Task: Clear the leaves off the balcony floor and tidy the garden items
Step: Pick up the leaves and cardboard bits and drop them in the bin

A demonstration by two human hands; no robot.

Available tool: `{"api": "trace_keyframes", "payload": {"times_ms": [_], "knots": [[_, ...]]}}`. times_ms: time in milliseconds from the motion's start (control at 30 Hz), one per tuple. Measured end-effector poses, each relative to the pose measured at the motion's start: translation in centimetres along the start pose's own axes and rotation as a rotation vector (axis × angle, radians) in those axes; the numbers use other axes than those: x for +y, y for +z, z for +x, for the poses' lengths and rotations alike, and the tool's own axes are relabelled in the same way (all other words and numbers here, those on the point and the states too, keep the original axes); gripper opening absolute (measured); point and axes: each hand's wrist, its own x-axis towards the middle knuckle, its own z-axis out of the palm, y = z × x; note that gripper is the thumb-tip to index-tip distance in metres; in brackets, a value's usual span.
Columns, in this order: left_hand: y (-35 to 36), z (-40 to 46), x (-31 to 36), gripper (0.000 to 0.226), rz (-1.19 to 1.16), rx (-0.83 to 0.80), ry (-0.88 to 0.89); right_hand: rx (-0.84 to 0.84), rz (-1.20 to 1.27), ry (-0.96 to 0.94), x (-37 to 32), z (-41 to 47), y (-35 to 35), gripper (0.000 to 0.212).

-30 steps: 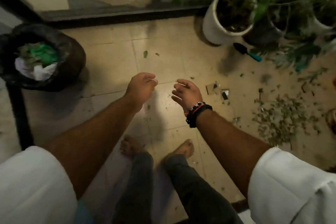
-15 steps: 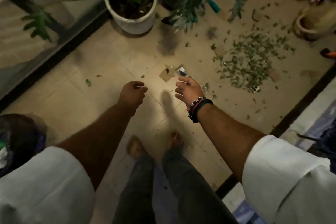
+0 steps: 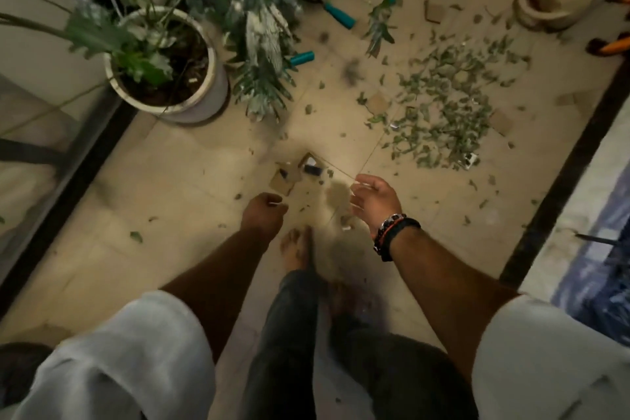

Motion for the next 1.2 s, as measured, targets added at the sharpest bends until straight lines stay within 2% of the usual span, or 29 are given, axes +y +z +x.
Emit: {"api": "trace_keyframes", "payload": {"times_ms": [167,300,367,433,533,600,667,767,900,967,1067,1133,1200], "knots": [[3.3,8.2,0.9,0.029,0.158,0.063,-0.013,-0.058,0.227,0.173,1.2,8.7,1.3,0.018],[6.8,16.1,0.3,0.035,0.268,0.168,-0.038,-0.045,-0.019,0.157,5.3,17.5,3.1,0.035],[8.6,20.7,-0.6,0.039,0.304,0.235,-0.028,-0.053,-0.115,0.140,7.4,22.0,4.2,0.031],[10.1,24.1,-1.4,0.050,0.316,0.291,-0.058,-0.048,-0.401,0.027,8.7,25.1,5.2,0.023],[12.3,27.7,-2.7,0.066,0.387,0.355,-0.116,-0.012,-0.909,-0.333,10.4,28.9,7.0,0.025],[13.0,28.7,-3.1,0.067,0.423,0.392,-0.119,-0.007,-1.025,-0.488,10.9,30.8,9.0,0.026],[13.3,29.5,-3.8,0.060,0.413,0.425,-0.085,0.027,-1.113,-0.552,11.0,32.1,11.2,0.031],[12.9,30.0,-5.1,0.045,0.263,0.342,-0.037,0.046,-1.241,-0.590,10.9,32.6,13.6,0.038],[12.1,30.0,-6.4,0.021,0.199,0.308,0.045,0.022,-1.158,-0.503,11.1,32.4,13.9,0.039],[12.3,29.7,-6.6,0.022,0.086,0.326,0.018,-0.029,-1.052,-0.423,10.9,32.1,12.6,0.033],[13.5,29.2,-5.7,0.033,-0.054,0.306,-0.014,-0.139,-0.594,-0.220,10.2,30.8,9.9,0.024],[15.2,28.9,-4.2,0.029,-0.253,0.187,-0.006,-0.173,-0.358,-0.098,9.9,29.9,8.2,0.023],[17.2,28.6,-2.3,0.020,-0.439,-0.039,-0.004,-0.152,-0.321,-0.077,10.0,30.0,7.1,0.029]]}}
